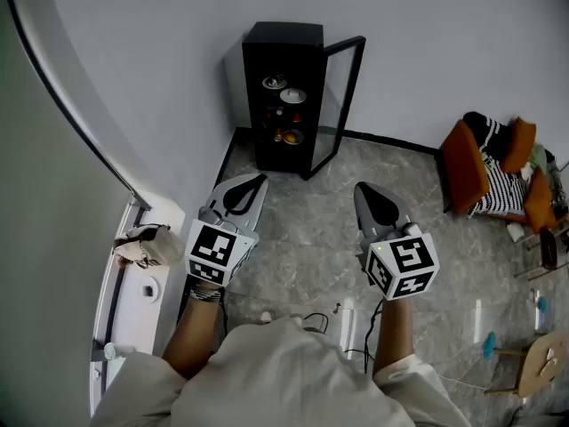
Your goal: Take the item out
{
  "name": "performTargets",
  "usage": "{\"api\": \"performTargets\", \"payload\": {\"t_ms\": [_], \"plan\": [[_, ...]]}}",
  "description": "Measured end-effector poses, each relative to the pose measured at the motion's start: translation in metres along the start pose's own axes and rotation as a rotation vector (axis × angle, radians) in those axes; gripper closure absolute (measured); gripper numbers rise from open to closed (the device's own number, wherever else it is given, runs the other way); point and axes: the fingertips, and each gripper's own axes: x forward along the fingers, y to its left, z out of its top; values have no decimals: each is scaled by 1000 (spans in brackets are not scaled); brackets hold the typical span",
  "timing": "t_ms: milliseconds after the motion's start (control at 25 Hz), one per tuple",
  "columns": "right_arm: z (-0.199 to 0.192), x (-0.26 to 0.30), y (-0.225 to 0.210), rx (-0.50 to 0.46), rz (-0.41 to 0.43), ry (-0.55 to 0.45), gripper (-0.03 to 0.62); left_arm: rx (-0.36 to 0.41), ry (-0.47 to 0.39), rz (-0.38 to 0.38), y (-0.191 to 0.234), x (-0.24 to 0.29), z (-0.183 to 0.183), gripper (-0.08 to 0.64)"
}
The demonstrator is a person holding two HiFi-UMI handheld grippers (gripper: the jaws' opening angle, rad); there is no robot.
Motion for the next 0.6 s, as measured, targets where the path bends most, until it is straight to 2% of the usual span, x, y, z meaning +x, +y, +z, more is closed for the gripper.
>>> {"api": "performTargets", "payload": {"t_ms": [200, 600], "plan": [[-1, -3, -12, 65, 31, -20, 586, -7, 8, 13, -7, 9, -1, 555], [-17, 25, -32, 66, 57, 18, 586, -24, 25, 31, -2, 33, -15, 555]]}}
